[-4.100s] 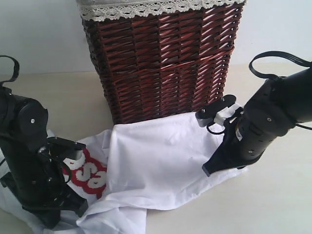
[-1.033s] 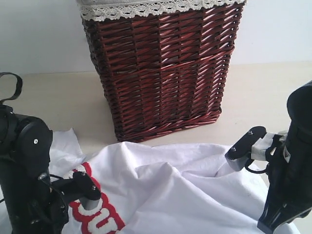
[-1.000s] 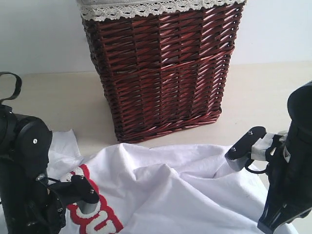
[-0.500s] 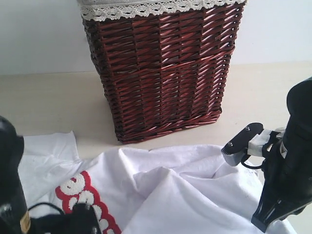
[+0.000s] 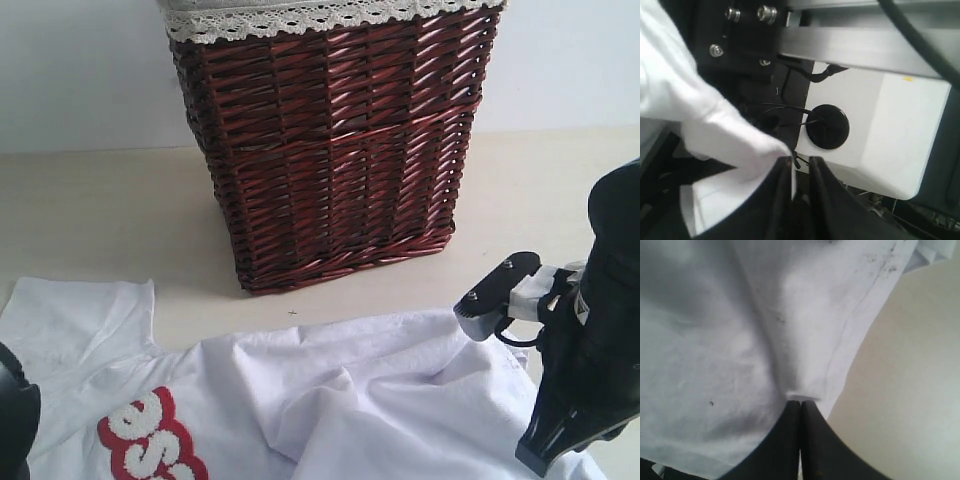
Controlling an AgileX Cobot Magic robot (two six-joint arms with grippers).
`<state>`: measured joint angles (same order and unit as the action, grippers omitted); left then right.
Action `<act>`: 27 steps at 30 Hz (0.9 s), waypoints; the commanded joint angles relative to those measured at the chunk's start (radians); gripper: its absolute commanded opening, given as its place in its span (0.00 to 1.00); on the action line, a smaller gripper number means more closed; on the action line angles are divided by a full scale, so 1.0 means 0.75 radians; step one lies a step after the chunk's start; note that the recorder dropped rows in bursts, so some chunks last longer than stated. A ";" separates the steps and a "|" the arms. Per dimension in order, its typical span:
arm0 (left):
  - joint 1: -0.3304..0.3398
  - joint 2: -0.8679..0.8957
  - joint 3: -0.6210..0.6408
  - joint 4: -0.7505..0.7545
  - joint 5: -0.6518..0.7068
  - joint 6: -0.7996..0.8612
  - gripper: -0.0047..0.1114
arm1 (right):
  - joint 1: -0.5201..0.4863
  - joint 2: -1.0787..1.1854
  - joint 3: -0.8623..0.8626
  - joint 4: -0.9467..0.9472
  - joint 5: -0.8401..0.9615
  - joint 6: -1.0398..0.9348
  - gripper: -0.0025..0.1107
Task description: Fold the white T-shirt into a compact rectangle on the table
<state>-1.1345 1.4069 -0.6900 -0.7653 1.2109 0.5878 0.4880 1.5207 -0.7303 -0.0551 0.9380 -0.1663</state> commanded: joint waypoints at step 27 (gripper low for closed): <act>0.961 0.510 -0.118 1.324 -0.577 -1.193 0.04 | -0.006 -0.088 -0.194 0.105 -0.153 -0.021 0.02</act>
<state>-0.5063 1.7219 -0.7740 0.2488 0.8186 -0.3183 0.4880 1.4621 -0.8566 0.0173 0.8386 -0.1719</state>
